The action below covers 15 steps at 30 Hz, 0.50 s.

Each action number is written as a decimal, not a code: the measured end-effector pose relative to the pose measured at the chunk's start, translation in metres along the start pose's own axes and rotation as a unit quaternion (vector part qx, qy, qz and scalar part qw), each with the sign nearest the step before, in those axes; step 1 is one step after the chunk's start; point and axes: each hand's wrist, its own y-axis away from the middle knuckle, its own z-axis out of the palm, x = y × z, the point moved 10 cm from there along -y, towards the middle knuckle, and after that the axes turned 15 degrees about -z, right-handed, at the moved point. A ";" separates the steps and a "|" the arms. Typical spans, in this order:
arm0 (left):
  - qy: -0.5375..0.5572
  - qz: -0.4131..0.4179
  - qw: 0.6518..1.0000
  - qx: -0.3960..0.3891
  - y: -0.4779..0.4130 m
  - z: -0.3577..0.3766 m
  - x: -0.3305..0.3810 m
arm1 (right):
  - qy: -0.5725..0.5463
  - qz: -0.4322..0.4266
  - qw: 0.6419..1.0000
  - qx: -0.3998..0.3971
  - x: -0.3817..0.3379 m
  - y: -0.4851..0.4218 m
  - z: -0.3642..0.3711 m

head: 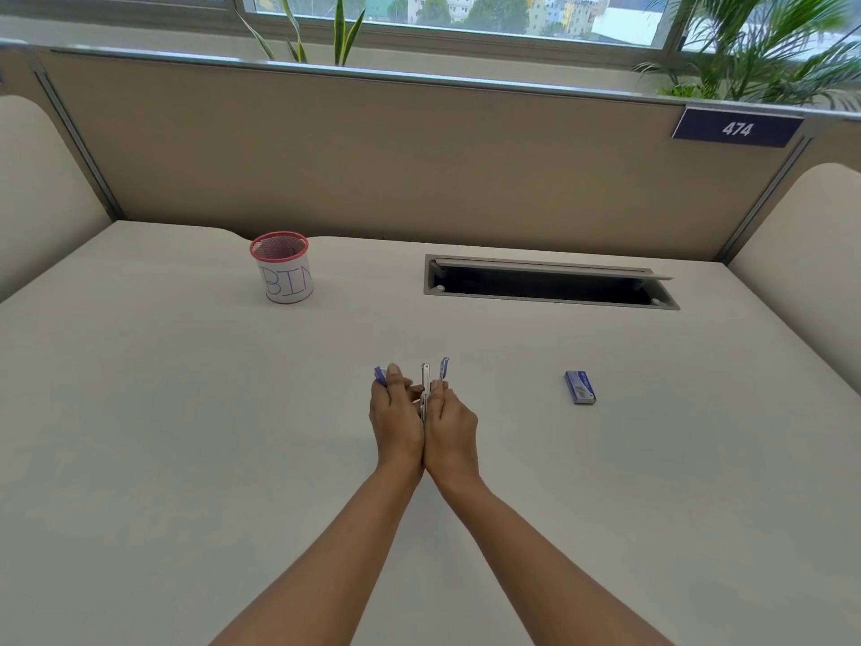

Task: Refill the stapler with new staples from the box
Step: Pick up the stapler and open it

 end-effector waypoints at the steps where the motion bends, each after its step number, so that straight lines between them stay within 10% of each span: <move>1: 0.005 -0.001 1.000 -0.003 0.001 0.001 0.000 | -0.006 0.000 1.000 0.003 0.000 0.000 0.000; 15: 0.103 -0.016 0.986 -0.129 0.019 0.018 0.007 | -0.245 0.233 0.939 0.066 0.032 -0.004 -0.009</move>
